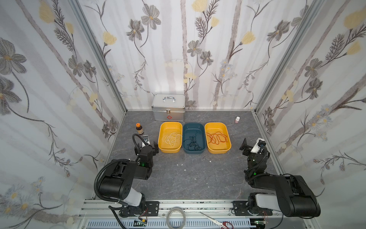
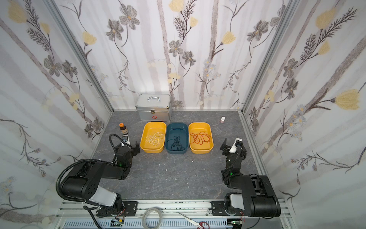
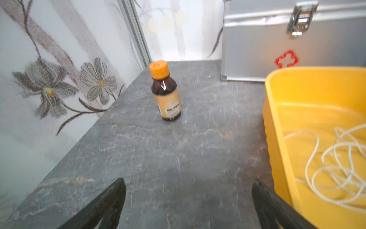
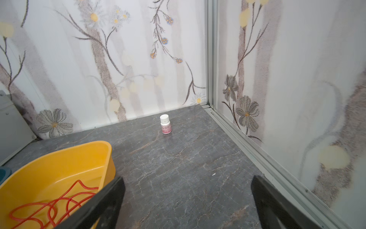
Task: Untangle and sort cables by color
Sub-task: Reset both arms
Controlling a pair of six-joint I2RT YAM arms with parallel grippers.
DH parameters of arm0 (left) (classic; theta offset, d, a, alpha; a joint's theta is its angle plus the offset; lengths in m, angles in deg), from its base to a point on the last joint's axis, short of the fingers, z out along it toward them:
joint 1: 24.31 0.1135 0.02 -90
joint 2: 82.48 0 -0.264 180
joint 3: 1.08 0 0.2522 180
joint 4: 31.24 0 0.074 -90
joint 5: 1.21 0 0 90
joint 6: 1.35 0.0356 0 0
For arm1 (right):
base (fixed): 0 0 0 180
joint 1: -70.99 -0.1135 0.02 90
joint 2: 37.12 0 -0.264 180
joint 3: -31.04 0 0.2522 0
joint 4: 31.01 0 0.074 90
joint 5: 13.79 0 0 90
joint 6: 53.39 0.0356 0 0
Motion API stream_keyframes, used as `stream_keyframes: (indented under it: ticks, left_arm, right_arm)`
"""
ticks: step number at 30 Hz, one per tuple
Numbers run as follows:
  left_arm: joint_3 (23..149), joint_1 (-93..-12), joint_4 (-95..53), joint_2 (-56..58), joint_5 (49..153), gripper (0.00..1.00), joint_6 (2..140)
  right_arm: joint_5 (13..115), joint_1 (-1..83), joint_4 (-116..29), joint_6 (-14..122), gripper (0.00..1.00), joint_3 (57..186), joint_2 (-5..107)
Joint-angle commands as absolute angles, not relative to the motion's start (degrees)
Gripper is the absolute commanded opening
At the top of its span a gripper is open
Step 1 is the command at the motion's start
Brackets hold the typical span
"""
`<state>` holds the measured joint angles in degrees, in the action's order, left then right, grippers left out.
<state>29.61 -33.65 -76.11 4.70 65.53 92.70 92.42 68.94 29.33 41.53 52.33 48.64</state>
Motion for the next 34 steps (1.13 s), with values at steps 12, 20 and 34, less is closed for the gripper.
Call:
stream_keyframes:
  ticks: [12,20,34]
  left_arm:
    - [31.01,-27.12,-77.88,7.87,72.86,1.00,86.49]
    - [33.79,-26.24,-72.12,7.75,74.91,1.00,85.99]
    - [33.89,-26.36,-71.91,7.50,74.88,1.00,85.99]
  right_arm:
    - [89.55,70.85,30.88,41.99,1.00,55.22,49.10]
    - [89.52,70.90,30.94,41.96,1.00,55.25,49.02]
    - [88.87,70.66,30.81,41.46,1.00,55.50,49.19]
